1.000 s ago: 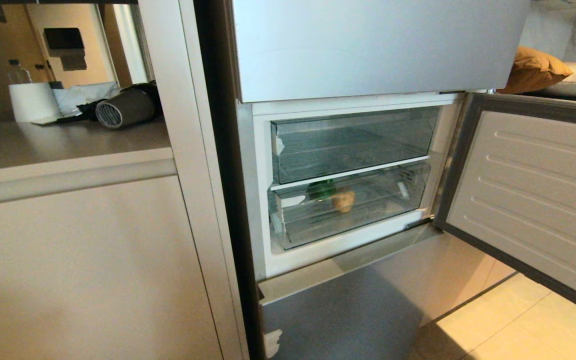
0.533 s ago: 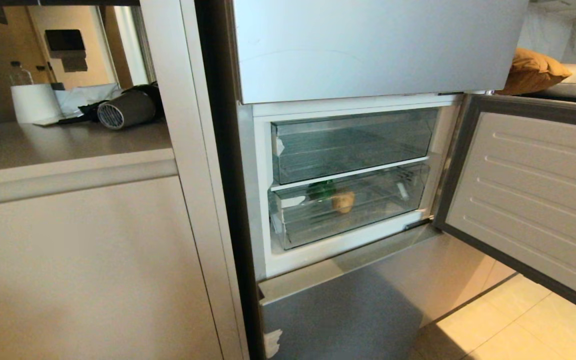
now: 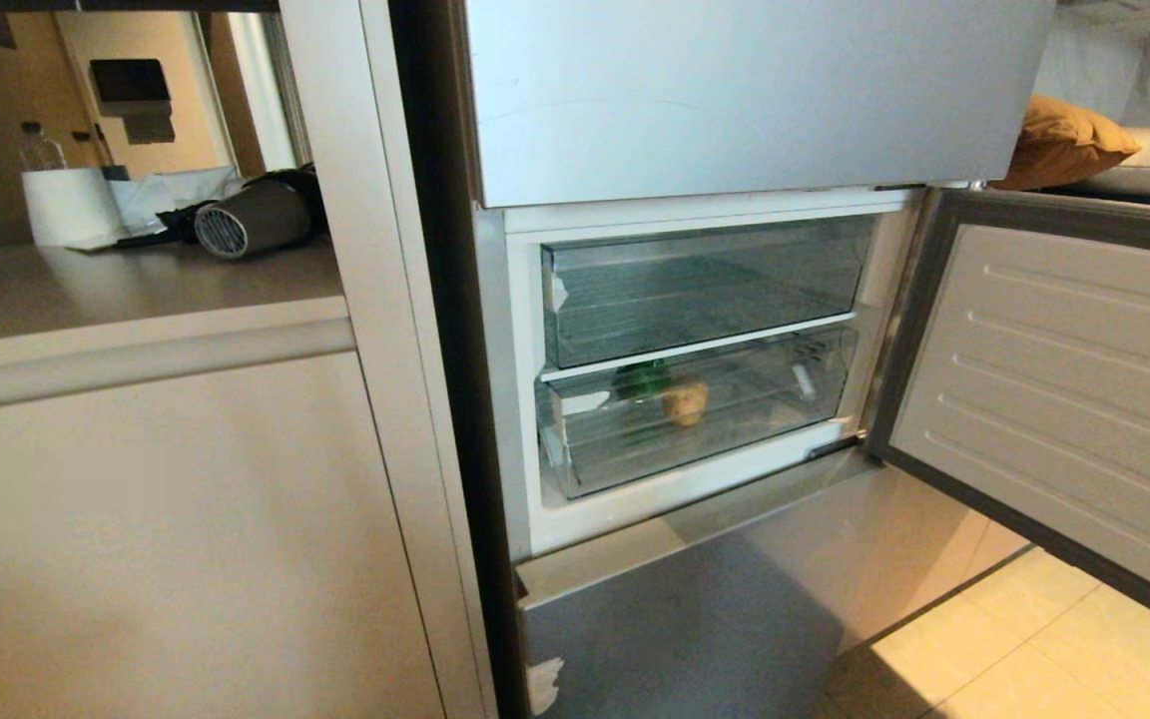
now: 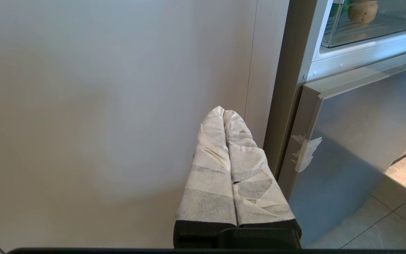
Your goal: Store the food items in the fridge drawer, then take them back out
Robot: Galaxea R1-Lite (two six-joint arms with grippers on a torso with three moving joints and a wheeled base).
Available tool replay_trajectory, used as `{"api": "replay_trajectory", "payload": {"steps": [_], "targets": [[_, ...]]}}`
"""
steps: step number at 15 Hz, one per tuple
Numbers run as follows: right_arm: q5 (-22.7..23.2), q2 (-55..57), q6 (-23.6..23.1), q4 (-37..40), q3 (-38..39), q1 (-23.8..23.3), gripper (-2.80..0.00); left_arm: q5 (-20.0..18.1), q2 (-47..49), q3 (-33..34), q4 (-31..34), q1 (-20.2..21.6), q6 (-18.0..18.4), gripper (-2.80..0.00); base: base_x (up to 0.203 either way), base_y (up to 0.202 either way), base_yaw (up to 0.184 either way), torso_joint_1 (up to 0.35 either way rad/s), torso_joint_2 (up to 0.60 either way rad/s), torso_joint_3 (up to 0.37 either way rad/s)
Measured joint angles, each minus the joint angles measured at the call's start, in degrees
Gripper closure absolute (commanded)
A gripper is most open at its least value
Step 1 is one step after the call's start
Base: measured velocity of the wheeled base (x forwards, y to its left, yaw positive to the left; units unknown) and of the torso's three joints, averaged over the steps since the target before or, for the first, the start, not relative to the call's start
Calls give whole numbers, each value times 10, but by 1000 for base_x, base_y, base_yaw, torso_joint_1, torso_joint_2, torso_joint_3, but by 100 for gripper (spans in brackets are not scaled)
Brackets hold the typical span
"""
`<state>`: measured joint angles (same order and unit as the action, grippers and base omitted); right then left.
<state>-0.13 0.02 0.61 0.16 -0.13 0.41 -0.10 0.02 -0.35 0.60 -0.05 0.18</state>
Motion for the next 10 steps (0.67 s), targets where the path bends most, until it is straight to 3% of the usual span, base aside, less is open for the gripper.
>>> {"api": "replay_trajectory", "payload": {"steps": [5, 10], "targets": [[9, 7, 0, 27, -18, 0, 0, 0, 0, 0, 0, 0, 0, 0, 0, 0, 0, 0, 0, 0], [53, 113, 31, 54, -160, 24, 0, 0, 0, 0, 0, 0, 0, 0, 0, 0, 0, 0, 0, 0]]}}
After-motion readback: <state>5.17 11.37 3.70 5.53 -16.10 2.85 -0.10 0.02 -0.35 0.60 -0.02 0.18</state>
